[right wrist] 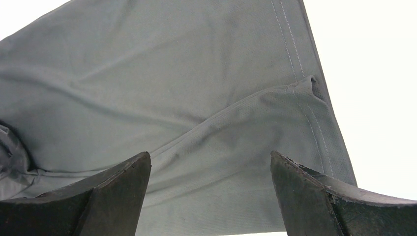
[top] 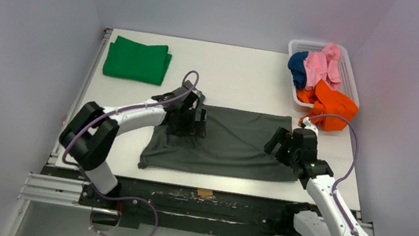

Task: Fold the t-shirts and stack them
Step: Fold the flattened tshirt in 1/3 of the way, then grab the side of the flattened tshirt furthest away from the robot with both arms

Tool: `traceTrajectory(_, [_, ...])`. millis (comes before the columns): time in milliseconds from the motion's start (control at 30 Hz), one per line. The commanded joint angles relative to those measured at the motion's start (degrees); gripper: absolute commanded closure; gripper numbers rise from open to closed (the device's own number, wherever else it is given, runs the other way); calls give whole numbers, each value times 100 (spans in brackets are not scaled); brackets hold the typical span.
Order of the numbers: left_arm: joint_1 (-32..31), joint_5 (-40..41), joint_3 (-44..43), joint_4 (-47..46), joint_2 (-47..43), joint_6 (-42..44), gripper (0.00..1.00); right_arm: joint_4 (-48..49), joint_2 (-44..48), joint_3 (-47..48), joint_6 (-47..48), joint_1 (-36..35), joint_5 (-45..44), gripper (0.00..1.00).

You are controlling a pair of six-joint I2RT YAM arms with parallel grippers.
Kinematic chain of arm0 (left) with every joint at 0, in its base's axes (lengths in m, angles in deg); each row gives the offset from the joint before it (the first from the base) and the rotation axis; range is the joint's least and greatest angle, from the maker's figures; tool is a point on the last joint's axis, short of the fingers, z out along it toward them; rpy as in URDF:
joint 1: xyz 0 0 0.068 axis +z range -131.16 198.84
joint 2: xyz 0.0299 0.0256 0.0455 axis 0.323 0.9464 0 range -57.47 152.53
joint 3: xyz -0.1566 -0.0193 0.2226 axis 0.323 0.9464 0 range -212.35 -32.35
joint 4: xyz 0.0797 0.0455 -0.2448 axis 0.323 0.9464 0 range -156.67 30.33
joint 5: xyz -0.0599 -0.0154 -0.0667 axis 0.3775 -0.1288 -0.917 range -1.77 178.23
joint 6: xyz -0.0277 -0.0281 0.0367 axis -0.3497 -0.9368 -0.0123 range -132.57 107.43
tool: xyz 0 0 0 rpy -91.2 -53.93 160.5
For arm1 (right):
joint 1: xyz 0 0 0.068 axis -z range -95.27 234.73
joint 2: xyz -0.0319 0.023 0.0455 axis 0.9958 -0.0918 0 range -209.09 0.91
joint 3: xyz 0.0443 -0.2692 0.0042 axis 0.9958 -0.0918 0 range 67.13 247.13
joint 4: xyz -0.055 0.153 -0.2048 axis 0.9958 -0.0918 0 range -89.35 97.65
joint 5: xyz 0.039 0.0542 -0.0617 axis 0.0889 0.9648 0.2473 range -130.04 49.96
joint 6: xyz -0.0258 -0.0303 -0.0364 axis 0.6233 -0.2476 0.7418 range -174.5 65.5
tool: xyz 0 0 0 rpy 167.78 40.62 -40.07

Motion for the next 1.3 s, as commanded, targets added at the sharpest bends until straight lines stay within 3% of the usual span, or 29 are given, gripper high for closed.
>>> traceTrajectory(0, [-4,-461,-875,-527,783,9,0,181,-66,182,12,-6,-95,10])
traceTrajectory(233, [-3,22,-2383,336,1649,302,0,173,-133,204,-114,-12,-311,10])
traceTrajectory(500, [431,1133,-3319,1069,1741,812,0,266,-609,632,-347,-11,-805,9])
traceTrajectory(700, [1269,874,-4926,1677,2866,1144,0,637,-1128,837,-404,-11,-555,10])
traceTrajectory(1000, [1788,202,-7569,2304,4960,1392,12,664,-1564,892,-278,-3,-592,10])
traceTrajectory(1100, [1825,117,-7670,2188,5154,1313,16,669,-1609,886,-267,-5,-607,10])
traceTrajectory(1267, [1824,-86,-7290,2257,5105,1240,32,686,-1659,880,-268,-4,-590,10])
